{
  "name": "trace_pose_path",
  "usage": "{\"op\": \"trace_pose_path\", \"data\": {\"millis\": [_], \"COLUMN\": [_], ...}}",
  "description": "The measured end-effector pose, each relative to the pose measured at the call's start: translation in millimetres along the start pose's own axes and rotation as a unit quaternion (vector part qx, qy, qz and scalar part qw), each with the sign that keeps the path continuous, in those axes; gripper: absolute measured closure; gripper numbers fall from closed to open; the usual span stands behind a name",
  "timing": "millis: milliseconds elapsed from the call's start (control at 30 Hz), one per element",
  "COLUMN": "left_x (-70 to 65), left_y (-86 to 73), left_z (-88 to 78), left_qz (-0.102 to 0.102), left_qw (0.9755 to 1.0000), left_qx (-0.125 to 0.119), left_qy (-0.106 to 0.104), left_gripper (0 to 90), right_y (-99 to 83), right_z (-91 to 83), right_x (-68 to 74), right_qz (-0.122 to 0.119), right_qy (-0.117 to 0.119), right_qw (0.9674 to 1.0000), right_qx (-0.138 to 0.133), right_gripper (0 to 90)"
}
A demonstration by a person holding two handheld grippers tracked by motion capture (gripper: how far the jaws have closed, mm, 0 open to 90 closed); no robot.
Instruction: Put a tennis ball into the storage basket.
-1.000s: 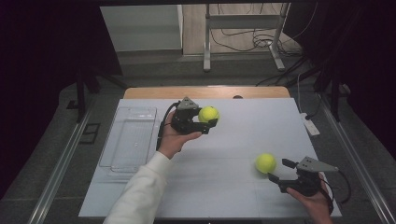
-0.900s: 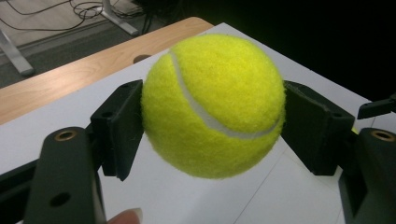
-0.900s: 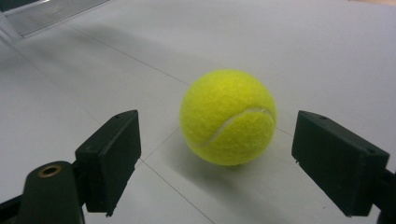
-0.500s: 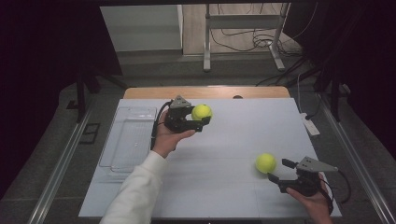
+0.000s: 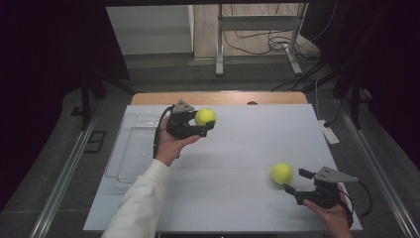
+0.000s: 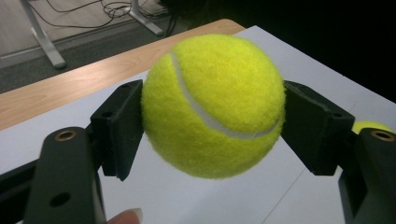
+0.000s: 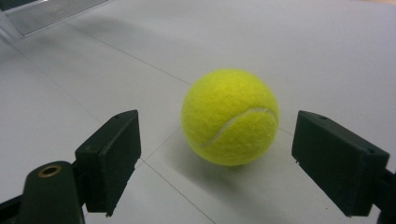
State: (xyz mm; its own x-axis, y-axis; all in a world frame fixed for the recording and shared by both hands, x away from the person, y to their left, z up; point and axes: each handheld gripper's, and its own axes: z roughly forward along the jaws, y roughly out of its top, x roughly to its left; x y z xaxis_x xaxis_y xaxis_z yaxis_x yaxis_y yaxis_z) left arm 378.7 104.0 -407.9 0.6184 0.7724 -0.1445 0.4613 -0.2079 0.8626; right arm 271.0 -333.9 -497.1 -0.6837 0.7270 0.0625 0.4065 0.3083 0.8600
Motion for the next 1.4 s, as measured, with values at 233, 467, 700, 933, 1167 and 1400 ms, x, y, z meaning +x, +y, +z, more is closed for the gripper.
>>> {"op": "trace_pose_path", "data": {"millis": [233, 467, 700, 933, 1167, 1400], "left_x": [11.4, 24.3, 36.7, 43.3, 47.3, 51.6], "left_y": [-2.7, -5.6, -9.0, -9.6, -9.8, -10.5], "left_z": [-3.6, -8.4, -13.6, -18.0, -20.7, -22.7], "left_qz": [-0.008, -0.019, -0.031, -0.035, -0.036, -0.041], "left_qw": [0.9999, 0.9993, 0.9984, 0.9978, 0.9975, 0.9968], "left_qx": [0.001, 0.001, 0.001, 0.000, 0.000, -0.002], "left_qy": [0.015, 0.032, 0.048, 0.056, 0.062, 0.068], "left_gripper": [27.2, 27.1, 27.1, 27.1, 27.1, 27.2], "right_y": [-0.2, -0.2, -0.3, -0.2, -0.2, -0.3], "right_z": [-0.3, -0.1, -0.2, -0.2, -0.2, -0.2], "right_x": [-0.4, -0.5, -0.8, -0.9, -0.9, -1.0], "right_qz": [0.001, 0.001, 0.001, 0.001, 0.000, 0.001], "right_qy": [-0.001, -0.001, -0.002, -0.002, -0.002, -0.002], "right_qw": [1.0000, 1.0000, 1.0000, 1.0000, 1.0000, 1.0000], "right_qx": [0.001, 0.001, 0.000, 0.000, 0.000, -0.001], "right_gripper": [16.1, 16.1, 16.1, 16.1, 16.1, 16.1]}}
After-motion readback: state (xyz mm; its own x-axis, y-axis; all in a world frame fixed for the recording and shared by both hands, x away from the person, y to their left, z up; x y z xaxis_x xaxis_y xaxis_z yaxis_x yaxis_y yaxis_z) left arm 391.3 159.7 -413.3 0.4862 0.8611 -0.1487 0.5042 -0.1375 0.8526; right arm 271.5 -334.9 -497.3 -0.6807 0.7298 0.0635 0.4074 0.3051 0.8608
